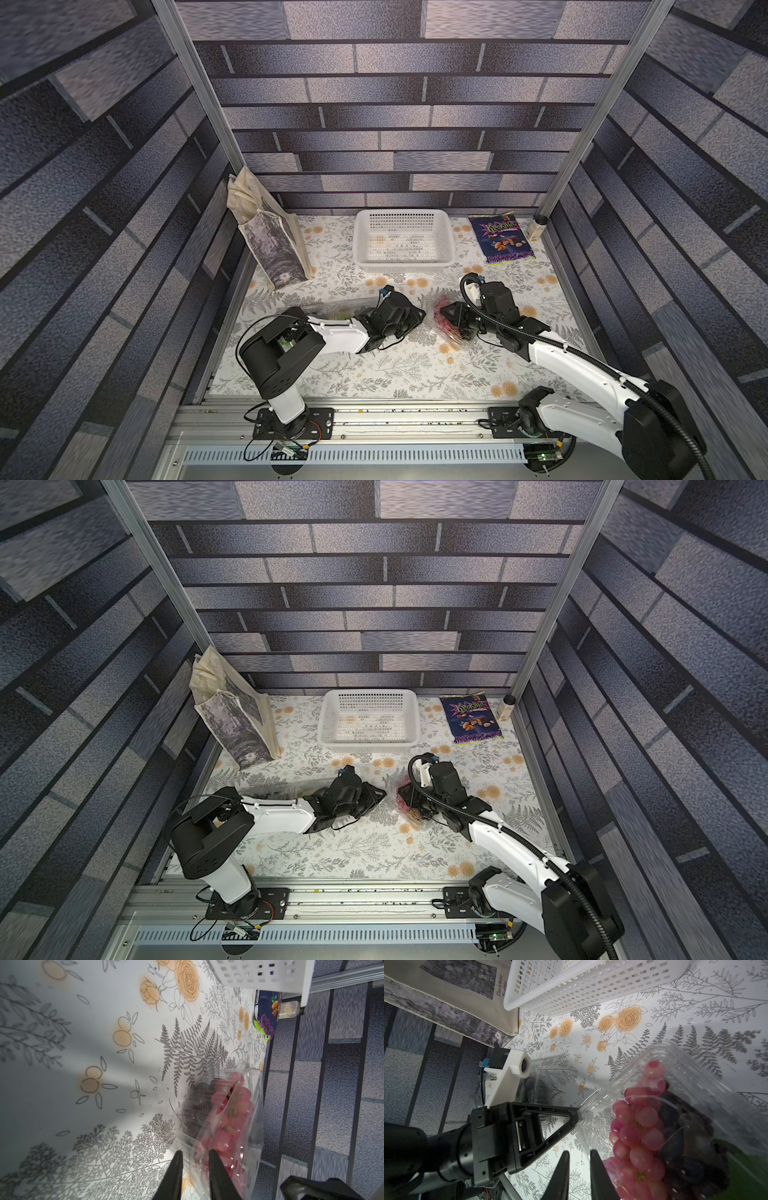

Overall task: Pack grapes into containers
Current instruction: Close the packing box at the center of the board.

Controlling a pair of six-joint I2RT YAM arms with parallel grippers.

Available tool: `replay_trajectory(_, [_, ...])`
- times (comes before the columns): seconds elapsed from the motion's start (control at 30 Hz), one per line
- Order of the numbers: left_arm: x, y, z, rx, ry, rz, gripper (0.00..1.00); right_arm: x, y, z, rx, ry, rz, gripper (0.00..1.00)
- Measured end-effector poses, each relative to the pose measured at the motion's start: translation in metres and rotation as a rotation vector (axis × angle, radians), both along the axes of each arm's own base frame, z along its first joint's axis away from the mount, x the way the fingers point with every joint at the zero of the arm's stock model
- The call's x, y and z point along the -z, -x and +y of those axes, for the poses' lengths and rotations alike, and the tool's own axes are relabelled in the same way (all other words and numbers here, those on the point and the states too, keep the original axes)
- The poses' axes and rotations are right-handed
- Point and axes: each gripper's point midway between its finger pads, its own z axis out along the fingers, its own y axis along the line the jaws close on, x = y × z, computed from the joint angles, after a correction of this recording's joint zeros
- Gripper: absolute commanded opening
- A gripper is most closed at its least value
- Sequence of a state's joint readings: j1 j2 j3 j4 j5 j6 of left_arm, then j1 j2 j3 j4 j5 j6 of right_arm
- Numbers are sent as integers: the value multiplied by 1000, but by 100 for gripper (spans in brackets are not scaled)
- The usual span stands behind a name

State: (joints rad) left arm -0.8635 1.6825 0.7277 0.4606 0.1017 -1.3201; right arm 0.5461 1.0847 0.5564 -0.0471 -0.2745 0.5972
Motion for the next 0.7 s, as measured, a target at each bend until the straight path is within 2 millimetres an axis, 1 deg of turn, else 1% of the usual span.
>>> replay_trajectory(0.2, [-1, -1, -1, -5, 11, 0, 19, 0, 0, 0, 0, 0, 0, 20])
replay_trajectory(0.3, [-2, -1, -1, -8, 16, 4, 15, 0, 0, 0, 0, 0, 0, 20])
replay_trajectory(0.7, [-2, -3, -5, -4, 34, 0, 12, 0, 0, 0, 0, 0, 0, 20])
